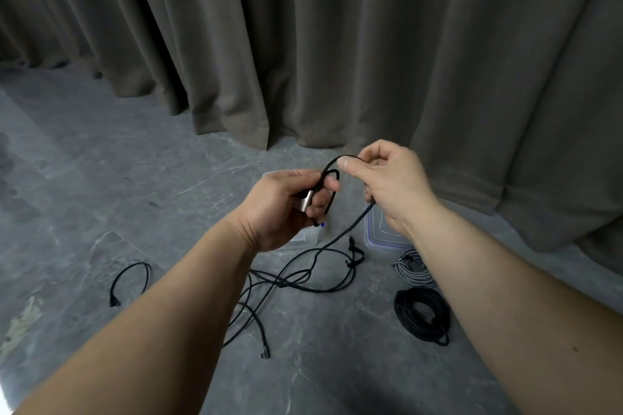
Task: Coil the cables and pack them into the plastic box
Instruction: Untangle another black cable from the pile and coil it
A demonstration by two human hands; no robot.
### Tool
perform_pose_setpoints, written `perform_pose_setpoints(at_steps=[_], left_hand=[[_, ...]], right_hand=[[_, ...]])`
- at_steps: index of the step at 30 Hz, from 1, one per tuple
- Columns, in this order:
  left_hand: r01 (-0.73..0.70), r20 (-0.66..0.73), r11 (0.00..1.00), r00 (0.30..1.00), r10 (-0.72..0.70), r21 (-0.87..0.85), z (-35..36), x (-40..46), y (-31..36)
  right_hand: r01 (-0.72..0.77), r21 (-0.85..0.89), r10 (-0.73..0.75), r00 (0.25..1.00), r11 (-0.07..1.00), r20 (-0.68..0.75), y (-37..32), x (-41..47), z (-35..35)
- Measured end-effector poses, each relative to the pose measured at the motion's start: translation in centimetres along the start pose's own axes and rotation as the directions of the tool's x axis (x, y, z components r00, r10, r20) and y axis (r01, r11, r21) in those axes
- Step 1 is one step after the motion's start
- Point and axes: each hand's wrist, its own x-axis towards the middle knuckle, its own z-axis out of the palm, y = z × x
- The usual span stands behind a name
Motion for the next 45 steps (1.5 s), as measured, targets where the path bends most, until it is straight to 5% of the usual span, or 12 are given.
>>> perform_pose_setpoints(at_steps=[5,9,13,16,19,23,26,28,30,33,37,45], left_hand=[[-0.002,0.057,0.972,0.998,0.016,-0.235,0.6,-0.2,0.8],[-0.116,-0.063,0.837,0.993,0.097,-0.535,0.3,0.6,1.5],[-0.238,-0.2,0.749,0.969,0.143,-0.618,-0.5,1.0,2.0],[-0.324,-0.279,0.682,0.943,0.18,-0.655,-1.4,0.9,2.7],[-0.412,-0.379,0.614,0.905,0.193,-0.673,-3.0,0.7,3.3],[-0.42,-0.464,0.638,0.879,0.111,-0.645,-4.2,0.6,2.2],[-0.38,-0.461,0.716,0.883,0.091,-0.586,-3.8,1.0,1.4],[-0.366,-0.463,0.774,0.88,0.107,-0.517,-3.4,1.2,1.3],[-0.348,-0.466,0.843,0.874,0.134,-0.41,-3.1,1.3,1.0],[-0.307,-0.445,0.944,0.867,0.224,-0.123,-2.8,1.1,0.1],[-0.217,-0.329,0.973,0.916,0.231,0.08,-2.8,0.5,-0.4],[-0.107,-0.216,0.991,0.969,0.121,0.074,-1.8,0.4,-0.4]], right_hand=[[-0.109,0.275,0.128,0.99,0.955,-0.051,0.2,-0.1,0.5],[-0.28,0.453,0.218,0.958,0.847,0.184,0.9,-1.2,1.2],[-0.406,0.246,0.279,0.862,0.88,0.423,2.1,-2.3,2.0],[-0.36,-0.091,0.356,0.793,0.928,0.495,3.6,-2.9,2.3],[-0.251,-0.263,0.339,0.862,0.932,0.378,4.7,-2.7,2.3],[-0.052,-0.185,0.018,0.984,0.981,-0.177,3.9,-1.7,1.7],[0.129,-0.649,-0.173,0.985,0.75,-0.004,2.5,-1.7,2.0],[0.203,-0.851,-0.034,0.976,0.484,0.214,1.8,-2.1,2.5],[0.337,-0.869,0.065,0.921,0.363,0.384,1.2,-2.4,2.8],[0.418,-0.748,0.101,0.837,0.516,0.537,-0.4,-2.7,2.7],[0.277,-0.469,0.051,0.817,0.839,0.574,-2.2,-2.0,2.2],[0.214,-0.191,-0.185,0.97,0.958,0.159,-0.1,0.0,1.5]])
